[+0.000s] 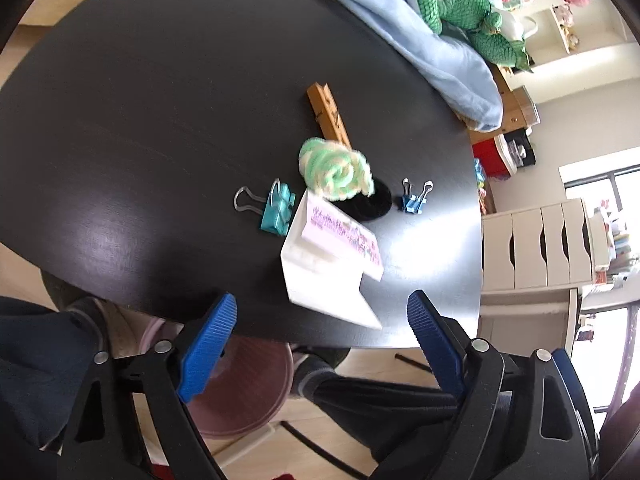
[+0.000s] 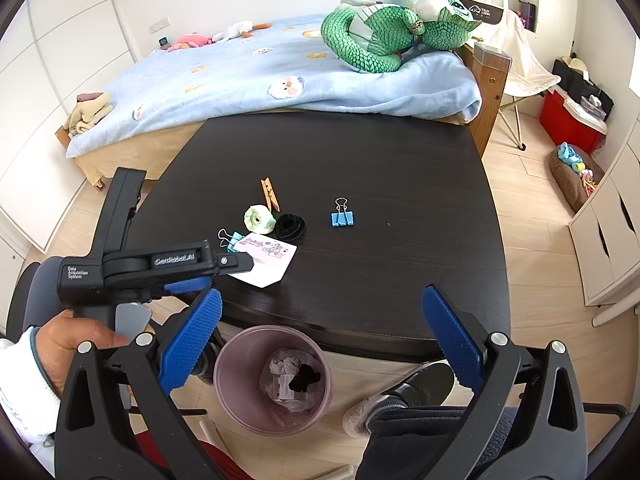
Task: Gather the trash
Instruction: 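Reach the left gripper to the white-and-pink card and grasp it, then grasp the blue binder clip with the right gripper while the left gripper holds the card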
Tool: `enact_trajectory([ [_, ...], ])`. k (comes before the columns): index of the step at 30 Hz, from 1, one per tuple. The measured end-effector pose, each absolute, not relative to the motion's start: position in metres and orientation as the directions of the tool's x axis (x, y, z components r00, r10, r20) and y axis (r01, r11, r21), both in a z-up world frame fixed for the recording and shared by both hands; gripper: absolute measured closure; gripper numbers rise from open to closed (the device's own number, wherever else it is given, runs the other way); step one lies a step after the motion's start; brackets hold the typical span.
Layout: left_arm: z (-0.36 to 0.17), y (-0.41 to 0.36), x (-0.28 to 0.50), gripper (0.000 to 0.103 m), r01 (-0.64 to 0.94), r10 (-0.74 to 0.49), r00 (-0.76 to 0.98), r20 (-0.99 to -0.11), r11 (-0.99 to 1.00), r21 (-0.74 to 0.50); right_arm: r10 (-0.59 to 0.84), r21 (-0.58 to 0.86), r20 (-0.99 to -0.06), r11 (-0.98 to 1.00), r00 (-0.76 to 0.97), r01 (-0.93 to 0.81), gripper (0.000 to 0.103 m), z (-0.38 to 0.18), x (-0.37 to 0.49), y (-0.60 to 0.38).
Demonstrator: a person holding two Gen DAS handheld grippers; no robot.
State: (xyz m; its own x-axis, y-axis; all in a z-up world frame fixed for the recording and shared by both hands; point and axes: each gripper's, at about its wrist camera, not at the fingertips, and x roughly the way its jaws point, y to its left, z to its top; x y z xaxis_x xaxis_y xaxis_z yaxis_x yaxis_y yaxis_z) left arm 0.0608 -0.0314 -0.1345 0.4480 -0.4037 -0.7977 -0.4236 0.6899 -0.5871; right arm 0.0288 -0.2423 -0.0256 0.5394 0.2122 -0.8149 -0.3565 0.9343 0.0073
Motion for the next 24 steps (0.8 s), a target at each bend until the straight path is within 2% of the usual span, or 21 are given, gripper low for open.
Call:
enact_trajectory([
  [5,-0.137,-0.031,0.067,0.045,-0.441,-0.408,0.448,-0.796,0.674,-0.593,0.213,0.010,-0.818,0.934,0.534,-0.357,0.005,-0.029,0.029,-0.242],
  [6,-0.137,-0.031,0.067,0.054,-0.442,-0.406,0.449,-0.796,0.673,-0.593,0.214,0.011,-0.818,0.934,0.533,-0.357,0.005,-0.029,0.030,-0.242],
  [9,-0.137,-0.032,0.068,0.064,-0.434,-0.411,0.453,-0.791,0.673,-0.598,0.214,0.012,-0.819,0.934,0.533,-0.356,0.005,-0.029,0.030,-0.242],
  [10,-0.137,-0.031,0.068,0.071,-0.434,-0.411,0.453,-0.792,0.674,-0.598,0.214,0.012,-0.819,0.934,0.533,-0.357,0.005,-0.029,0.030,-0.242],
  [14,-0.136,-0.031,0.069,0.083,-0.425,-0.415,0.458,-0.786,0.674,-0.604,0.214,0.014,-0.822,0.934,0.529,-0.356,0.005,-0.032,0.031,-0.243],
  [16,-0.135,-0.031,0.070,0.093,-0.422,-0.413,0.462,-0.785,0.676,-0.604,0.215,0.015,-0.822,0.934,0.527,-0.357,0.005,-0.033,0.031,-0.243],
  [24,-0.124,-0.033,0.072,0.102,-0.370,-0.412,0.484,-0.772,0.703,-0.607,0.217,0.023,-0.823,0.936,0.525,-0.350,0.005,-0.034,0.035,-0.244],
])
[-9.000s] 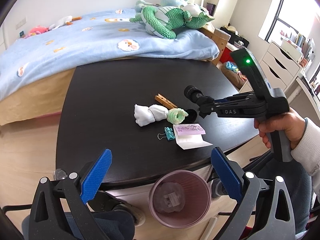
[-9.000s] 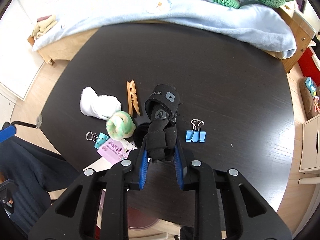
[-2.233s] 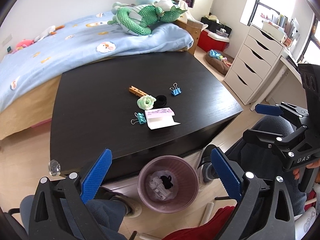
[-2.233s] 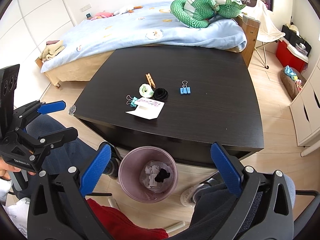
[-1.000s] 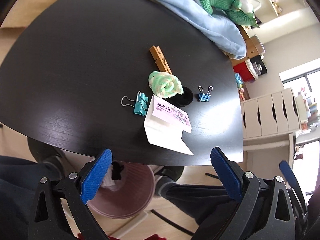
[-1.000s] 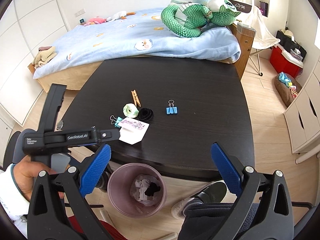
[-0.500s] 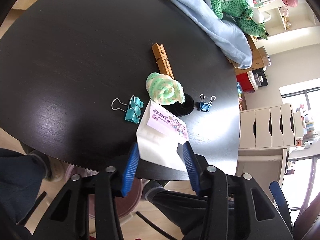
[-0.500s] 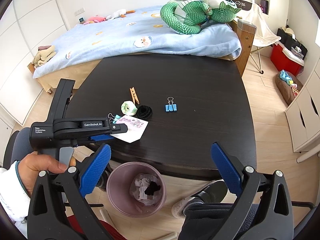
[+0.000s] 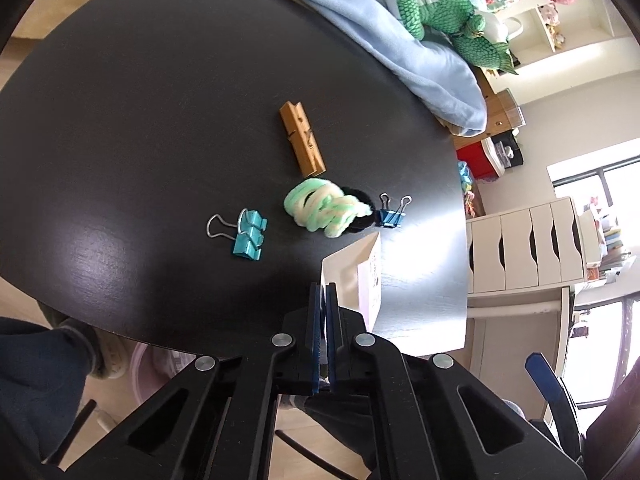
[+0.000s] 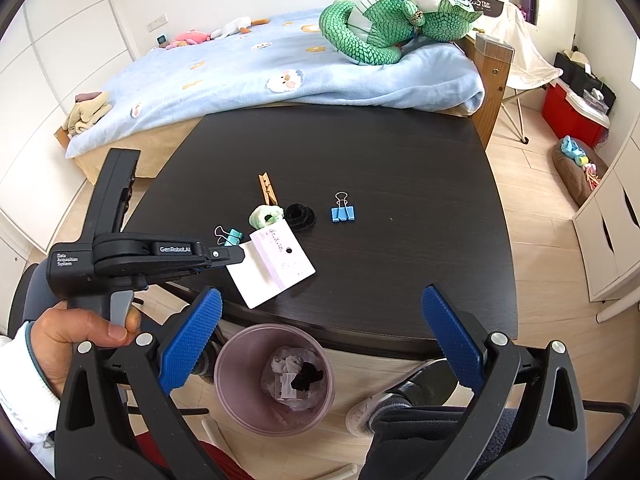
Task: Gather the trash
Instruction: 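Grasp the blue binder clip with the right gripper while the left gripper holds the card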
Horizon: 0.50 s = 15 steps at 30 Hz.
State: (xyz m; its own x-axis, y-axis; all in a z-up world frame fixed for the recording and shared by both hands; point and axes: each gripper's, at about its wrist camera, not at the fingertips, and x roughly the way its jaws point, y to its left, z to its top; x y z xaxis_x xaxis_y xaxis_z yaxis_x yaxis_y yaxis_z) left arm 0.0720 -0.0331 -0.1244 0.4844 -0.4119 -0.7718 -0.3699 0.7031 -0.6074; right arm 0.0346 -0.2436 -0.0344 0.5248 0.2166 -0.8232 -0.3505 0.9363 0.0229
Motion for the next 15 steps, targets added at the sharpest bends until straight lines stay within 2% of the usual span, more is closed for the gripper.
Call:
enact_trajectory([
  [15,-0.065,-0.028,0.072,0.103,-0.182,-0.287,0.547,-0.786,0.876,-0.447,0.224,0.028,-0.832,0.930,0.507,-0.366,0.005,-0.034,0.061,-0.234],
])
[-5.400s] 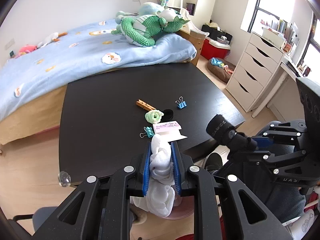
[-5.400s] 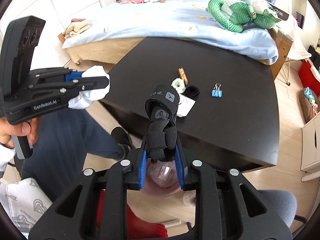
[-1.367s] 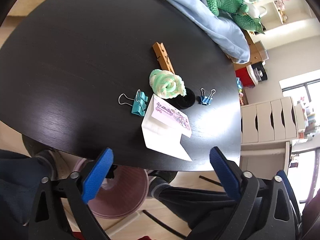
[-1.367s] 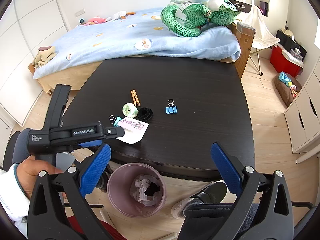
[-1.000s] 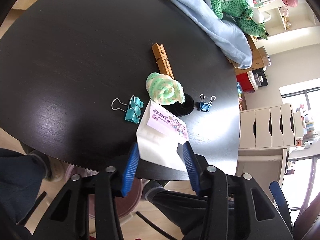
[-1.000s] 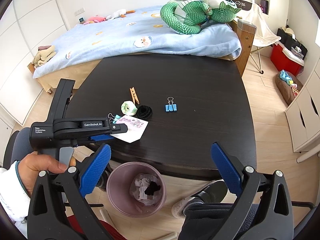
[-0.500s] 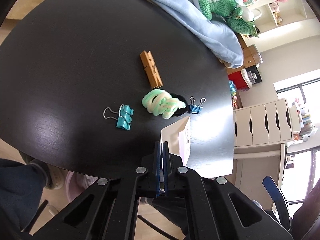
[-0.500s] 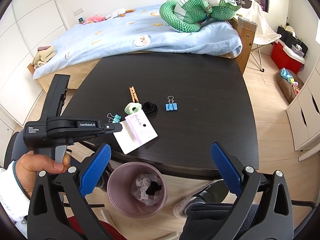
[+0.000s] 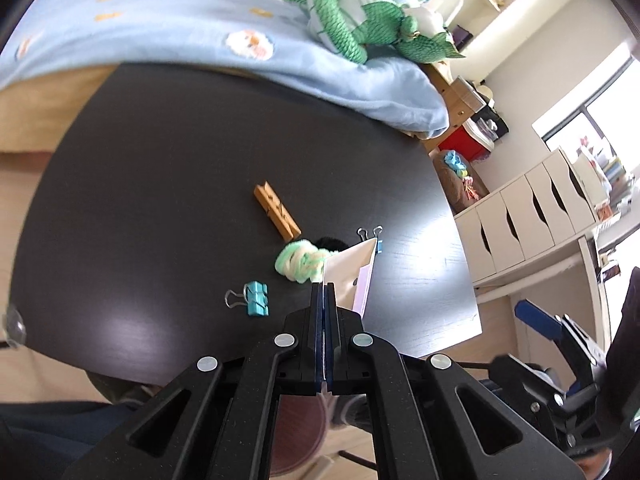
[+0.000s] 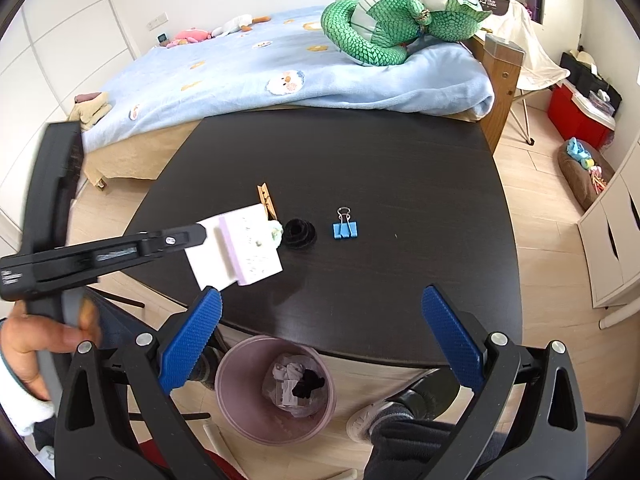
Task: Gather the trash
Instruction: 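Grasp the blue binder clip with the right gripper while the left gripper holds the card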
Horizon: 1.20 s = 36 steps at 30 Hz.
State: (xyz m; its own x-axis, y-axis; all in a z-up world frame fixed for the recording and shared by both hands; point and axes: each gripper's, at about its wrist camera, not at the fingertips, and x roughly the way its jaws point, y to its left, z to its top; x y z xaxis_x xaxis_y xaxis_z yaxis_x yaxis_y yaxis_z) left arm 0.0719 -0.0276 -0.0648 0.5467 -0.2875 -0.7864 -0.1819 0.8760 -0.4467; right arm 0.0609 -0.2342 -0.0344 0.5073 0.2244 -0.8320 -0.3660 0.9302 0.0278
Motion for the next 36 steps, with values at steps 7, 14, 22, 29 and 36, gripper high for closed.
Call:
enact_trajectory([
  [7,-0.042,-0.023,0.074,0.103,-0.122,-0.228,0.577,-0.784,0.925,-0.359,0.201,0.000,-0.847,0.926,0.492,-0.378,0.005,-0.040,0.087,-0.226],
  [14,-0.030,-0.021,0.074,0.103,-0.090,-0.193,0.594,-0.781,0.949,-0.303,0.167,-0.029,-0.879,0.916,0.446,-0.401,0.005,-0.061,0.121,-0.221],
  [22,-0.025,-0.013,0.072,0.103,-0.089,-0.180,0.604,-0.776,0.953,-0.290,0.124,-0.046,-0.914,0.914,0.387,-0.404,0.005,-0.095,0.160,-0.217],
  [29,-0.029,-0.008,0.070,0.103,-0.099,-0.175,0.602,-0.779,0.952,-0.290,0.091,-0.065,-0.937,0.903,0.336,-0.424,0.014,-0.117,0.180,-0.211],
  [36,-0.031,-0.006,0.069,0.103,-0.103,-0.172,0.601,-0.781,0.952,-0.288,0.075,-0.068,-0.949,0.900,0.307,-0.430,0.031,-0.130,0.191,-0.209],
])
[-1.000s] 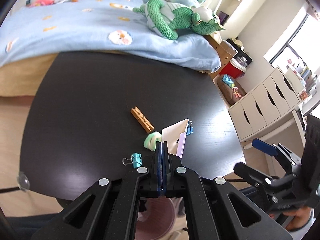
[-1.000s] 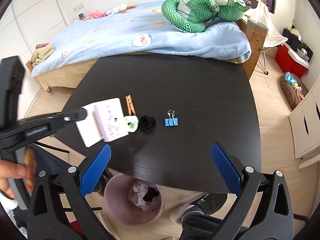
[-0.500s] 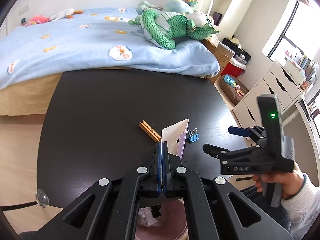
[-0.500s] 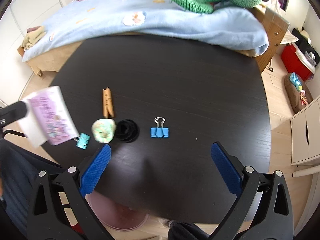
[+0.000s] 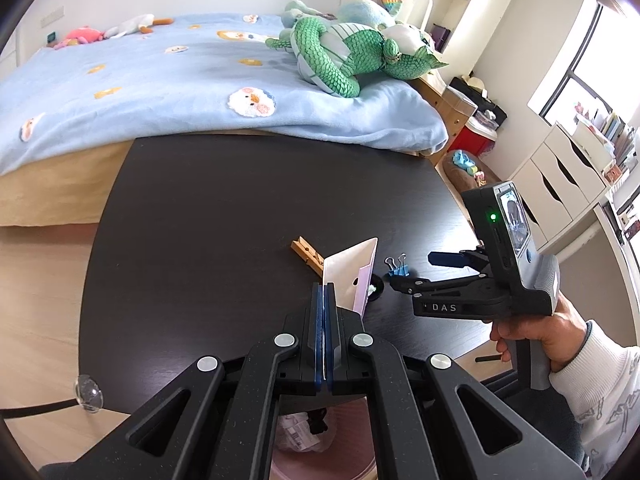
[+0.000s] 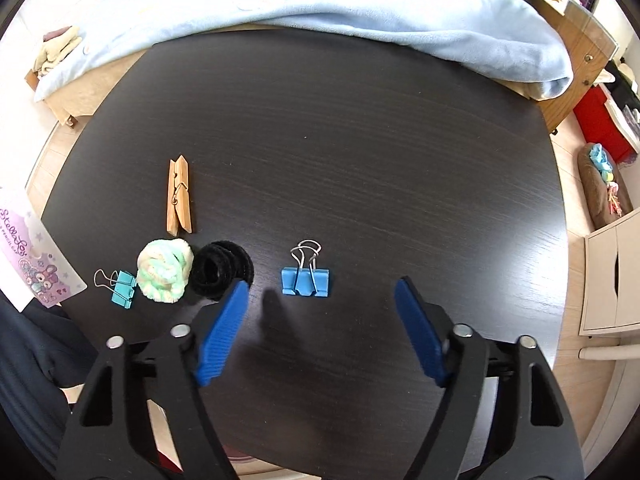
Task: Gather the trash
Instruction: 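Grasp the blue binder clip with the right gripper while the left gripper holds the card, then carry the blue clip over the pink bin and open the right gripper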
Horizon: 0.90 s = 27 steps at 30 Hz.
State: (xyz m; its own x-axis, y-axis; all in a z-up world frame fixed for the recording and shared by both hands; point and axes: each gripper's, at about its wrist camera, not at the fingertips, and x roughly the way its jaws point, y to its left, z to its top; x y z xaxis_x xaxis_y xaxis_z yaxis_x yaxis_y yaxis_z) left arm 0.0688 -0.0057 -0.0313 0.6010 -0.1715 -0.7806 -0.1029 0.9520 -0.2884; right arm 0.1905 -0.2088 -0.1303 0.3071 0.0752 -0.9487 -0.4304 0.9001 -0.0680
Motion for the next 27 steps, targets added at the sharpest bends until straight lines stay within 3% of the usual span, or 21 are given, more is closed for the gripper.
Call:
enact_trajectory([
  [10,-0.034,-0.004,0.066,0.103,-0.098,-0.177,0.600,-0.780,0.952,-0.291,0.065,-0.078,-0.952,0.892,0.298,-0.446,0.054,-0.140,0.197,-0.199],
  [13,-0.034,-0.003,0.065,0.103,-0.091,-0.180,0.600,-0.780,0.952,-0.291,0.062,-0.081,-0.953,0.892,0.297,-0.445,0.056,-0.141,0.196,-0.197],
  [16,-0.034,-0.002,0.063,0.103,-0.089,-0.181,0.599,-0.780,0.953,-0.290,0.056,-0.090,-0.951,0.891,0.304,-0.445,0.065,-0.143,0.197,-0.197],
  [18,-0.034,-0.002,0.063,0.103,-0.089,-0.180,0.599,-0.781,0.954,-0.288,0.055,-0.093,-0.949,0.891,0.310,-0.445,0.078,-0.142,0.197,-0.197],
  [27,-0.034,-0.006,0.060,0.103,-0.063,-0.181,0.589,-0.788,0.961,-0.268,0.075,-0.091,-0.936,0.892,0.343,-0.442,0.079,-0.125,0.184,-0.201],
])
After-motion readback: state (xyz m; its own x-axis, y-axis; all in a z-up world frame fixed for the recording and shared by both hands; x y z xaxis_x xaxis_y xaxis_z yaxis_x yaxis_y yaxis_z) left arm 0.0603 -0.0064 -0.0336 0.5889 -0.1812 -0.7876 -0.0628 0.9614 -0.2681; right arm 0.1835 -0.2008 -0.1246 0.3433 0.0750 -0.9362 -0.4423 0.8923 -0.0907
